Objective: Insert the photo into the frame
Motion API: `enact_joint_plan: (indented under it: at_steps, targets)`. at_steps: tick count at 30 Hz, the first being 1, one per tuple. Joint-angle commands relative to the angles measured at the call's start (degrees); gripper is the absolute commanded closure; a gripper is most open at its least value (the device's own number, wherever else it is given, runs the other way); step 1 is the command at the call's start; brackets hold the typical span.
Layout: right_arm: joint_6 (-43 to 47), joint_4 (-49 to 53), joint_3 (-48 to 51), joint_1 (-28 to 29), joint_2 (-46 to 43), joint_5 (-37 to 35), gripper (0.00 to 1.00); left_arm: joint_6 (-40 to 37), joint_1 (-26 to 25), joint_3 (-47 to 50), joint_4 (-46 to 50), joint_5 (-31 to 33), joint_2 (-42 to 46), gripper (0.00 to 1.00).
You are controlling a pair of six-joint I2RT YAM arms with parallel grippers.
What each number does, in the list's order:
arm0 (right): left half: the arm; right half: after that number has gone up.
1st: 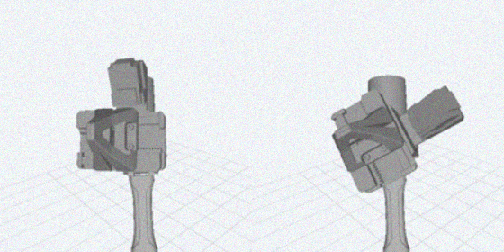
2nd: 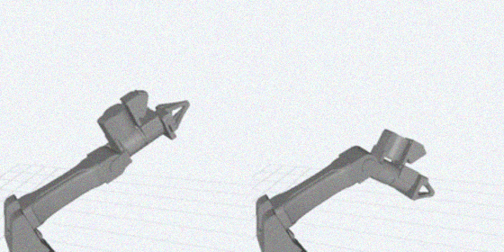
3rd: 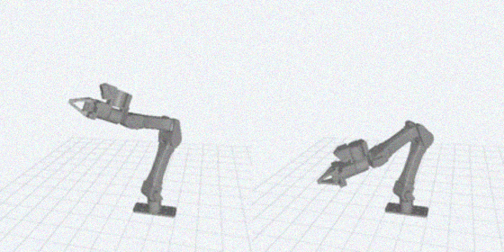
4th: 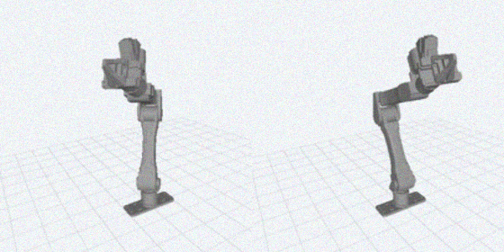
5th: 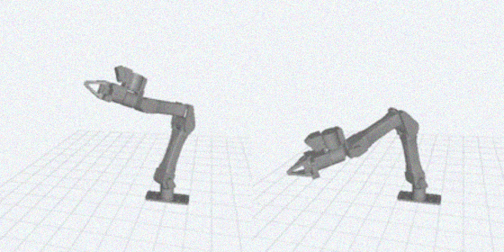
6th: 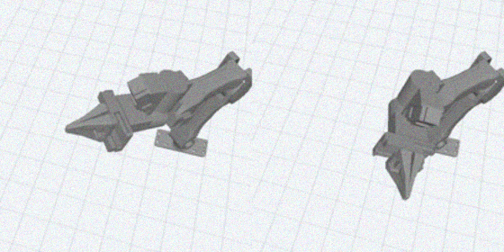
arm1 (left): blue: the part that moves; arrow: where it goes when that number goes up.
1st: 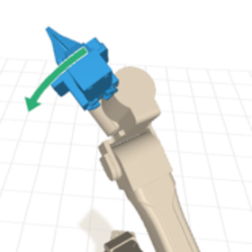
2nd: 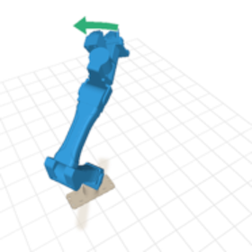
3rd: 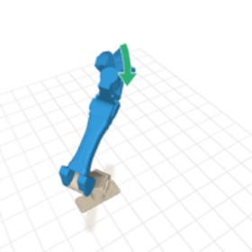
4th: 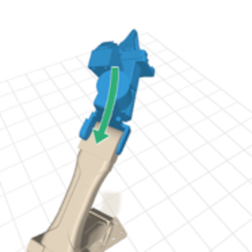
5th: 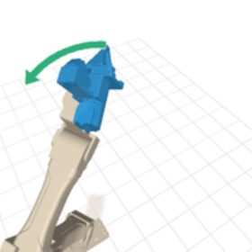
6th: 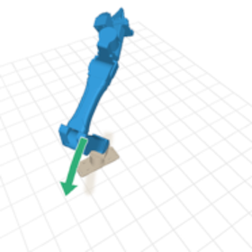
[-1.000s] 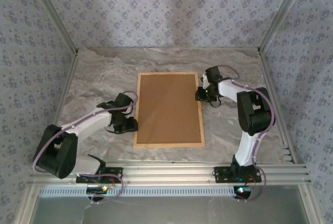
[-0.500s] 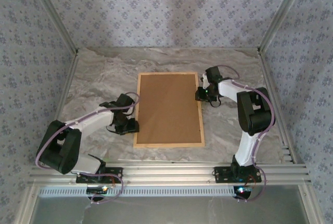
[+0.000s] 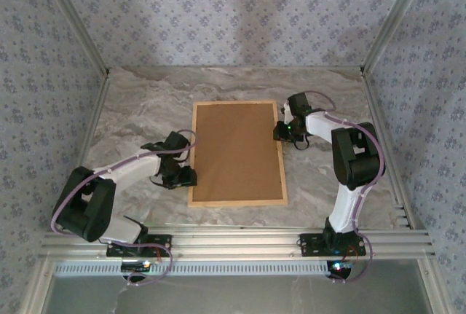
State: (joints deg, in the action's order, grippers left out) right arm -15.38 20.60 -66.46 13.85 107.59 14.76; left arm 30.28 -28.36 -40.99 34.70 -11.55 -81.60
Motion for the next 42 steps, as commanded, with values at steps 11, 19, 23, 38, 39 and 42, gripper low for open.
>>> enact_joint_plan:
  at_steps: [11, 19, 23, 38, 39, 42]
  targets:
    - [1.14, 1.91, 0.96, 0.72, 2.23, -0.05, 0.75, -2.24, -3.17, 0.59, -2.27, 2.74, -5.44, 0.43]
    - [1.09, 2.05, 0.82, 1.05, 2.54, -0.09, 0.75, -3.89, -4.37, -1.16, -1.82, 5.1, -7.03, 0.39]
    - [1.09, 2.14, 0.81, 1.02, 2.54, -0.11, 0.75, -4.82, -5.39, -1.93, -1.43, 7.2, -7.34, 0.37]
    - [1.23, 2.34, 0.88, 1.01, 2.56, -0.28, 0.75, -2.68, -5.62, -2.11, -3.29, 5.6, -6.81, 0.33]
    - [1.23, 2.27, 0.85, 1.03, 2.62, -0.2, 0.75, -2.91, -5.57, -2.05, -2.92, 6.6, -7.11, 0.33]
    - [1.22, 2.25, 0.84, 1.1, 2.71, -0.17, 0.75, -3.73, -5.59, -2.24, -1.77, 8.79, -8.6, 0.33]
